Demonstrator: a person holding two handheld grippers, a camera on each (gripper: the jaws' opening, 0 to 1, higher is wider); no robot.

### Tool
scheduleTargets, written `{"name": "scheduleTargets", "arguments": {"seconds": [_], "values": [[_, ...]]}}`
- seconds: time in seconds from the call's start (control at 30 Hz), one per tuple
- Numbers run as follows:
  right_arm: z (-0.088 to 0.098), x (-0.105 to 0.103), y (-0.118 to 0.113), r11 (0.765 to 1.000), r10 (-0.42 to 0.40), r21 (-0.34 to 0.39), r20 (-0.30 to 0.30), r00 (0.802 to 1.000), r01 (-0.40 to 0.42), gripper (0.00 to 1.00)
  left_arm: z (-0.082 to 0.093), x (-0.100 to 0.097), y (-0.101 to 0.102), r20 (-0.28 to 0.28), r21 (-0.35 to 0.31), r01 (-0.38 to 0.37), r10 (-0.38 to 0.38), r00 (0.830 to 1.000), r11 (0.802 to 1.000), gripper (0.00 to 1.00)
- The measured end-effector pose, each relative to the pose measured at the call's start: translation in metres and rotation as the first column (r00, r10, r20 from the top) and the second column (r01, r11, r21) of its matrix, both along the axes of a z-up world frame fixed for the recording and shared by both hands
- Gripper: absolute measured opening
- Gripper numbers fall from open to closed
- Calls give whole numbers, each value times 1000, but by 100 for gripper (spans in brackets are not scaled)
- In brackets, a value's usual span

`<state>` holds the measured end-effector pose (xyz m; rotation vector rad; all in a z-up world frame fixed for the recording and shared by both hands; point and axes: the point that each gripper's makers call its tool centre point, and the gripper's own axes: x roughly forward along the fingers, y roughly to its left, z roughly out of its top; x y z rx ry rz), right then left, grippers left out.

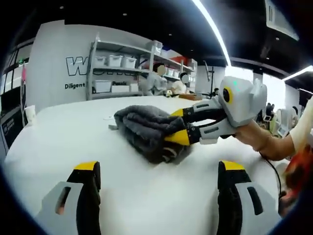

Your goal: Open the folded towel by lifting each exposed corner and separating the folded layers until the towel lies flat within the target outline without major curled edges

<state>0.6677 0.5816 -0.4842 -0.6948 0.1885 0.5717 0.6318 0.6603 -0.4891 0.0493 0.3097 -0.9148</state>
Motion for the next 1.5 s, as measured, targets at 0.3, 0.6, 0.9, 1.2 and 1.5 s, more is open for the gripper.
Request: {"name": "scheduleTargets", "arguments": {"seconds": [0.3, 0.6, 0.9, 1.2, 1.5], "values": [[9, 0, -2, 995, 11, 99, -8, 1000, -10, 11, 0, 2, 4, -4, -5, -12, 12, 1000, 1000, 97], [31, 1, -20, 929, -6, 369, -23, 1000, 14, 11, -1, 1, 5, -8, -5, -16, 16, 1000, 1000, 96], [43, 2, -47, 880, -58, 470, -25, 998, 63, 11, -5, 1, 4, -17, 3, -14, 14, 1000, 1000, 96], [57, 3, -75, 819, -130, 562, -18, 991, 117, 11, -9, 0, 3, -26, 19, -9, 10, 1000, 1000, 96], [57, 7, -109, 733, -210, 652, -56, 976, 196, 11, -14, -2, 0, -33, 44, 6, -5, 999, 999, 96]]}}
